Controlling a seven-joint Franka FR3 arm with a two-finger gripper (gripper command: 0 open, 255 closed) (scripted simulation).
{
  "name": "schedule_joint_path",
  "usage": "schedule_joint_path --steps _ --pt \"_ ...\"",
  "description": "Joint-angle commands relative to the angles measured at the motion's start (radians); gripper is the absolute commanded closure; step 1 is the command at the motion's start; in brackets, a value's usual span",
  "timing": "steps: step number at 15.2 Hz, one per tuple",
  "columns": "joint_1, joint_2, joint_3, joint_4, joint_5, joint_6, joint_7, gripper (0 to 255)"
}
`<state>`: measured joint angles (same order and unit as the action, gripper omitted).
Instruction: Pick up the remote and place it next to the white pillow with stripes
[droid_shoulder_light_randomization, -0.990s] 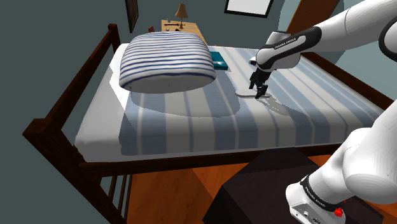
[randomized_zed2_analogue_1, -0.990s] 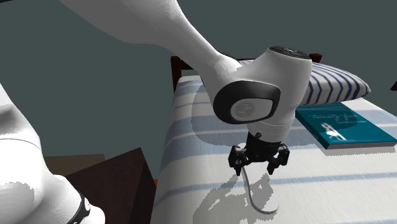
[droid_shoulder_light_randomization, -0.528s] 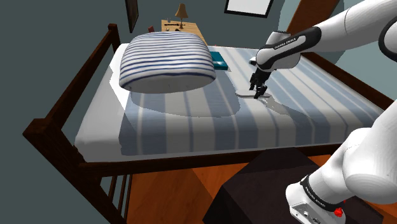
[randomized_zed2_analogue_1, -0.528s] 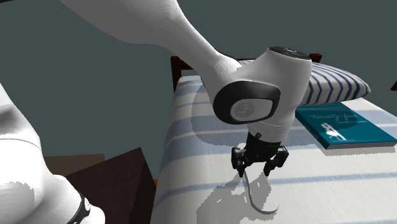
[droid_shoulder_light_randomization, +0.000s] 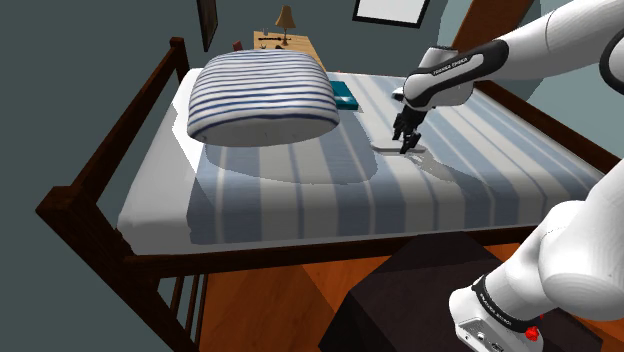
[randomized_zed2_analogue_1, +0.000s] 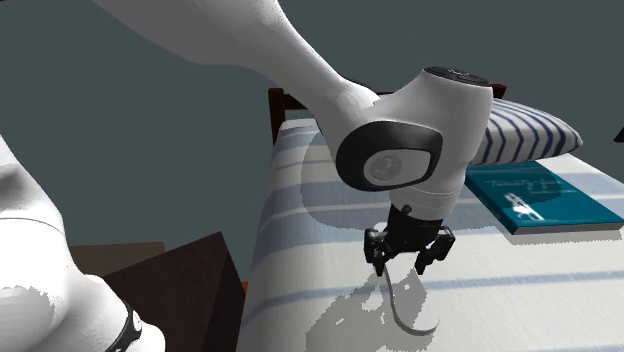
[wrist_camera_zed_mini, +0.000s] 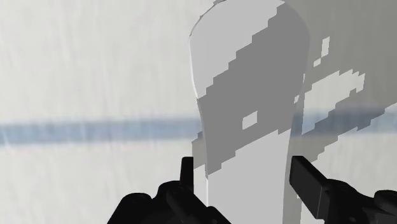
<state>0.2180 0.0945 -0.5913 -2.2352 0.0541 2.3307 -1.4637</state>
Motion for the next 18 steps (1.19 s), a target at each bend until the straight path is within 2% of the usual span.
schedule_joint_path --steps 1,18 --pt "0.002 -0.017 -0.002 0.008 -0.014 -0.022 0.009 255" --pt "0.012 -0.146 0.002 0.124 -0.103 -0.245 0.072 255"
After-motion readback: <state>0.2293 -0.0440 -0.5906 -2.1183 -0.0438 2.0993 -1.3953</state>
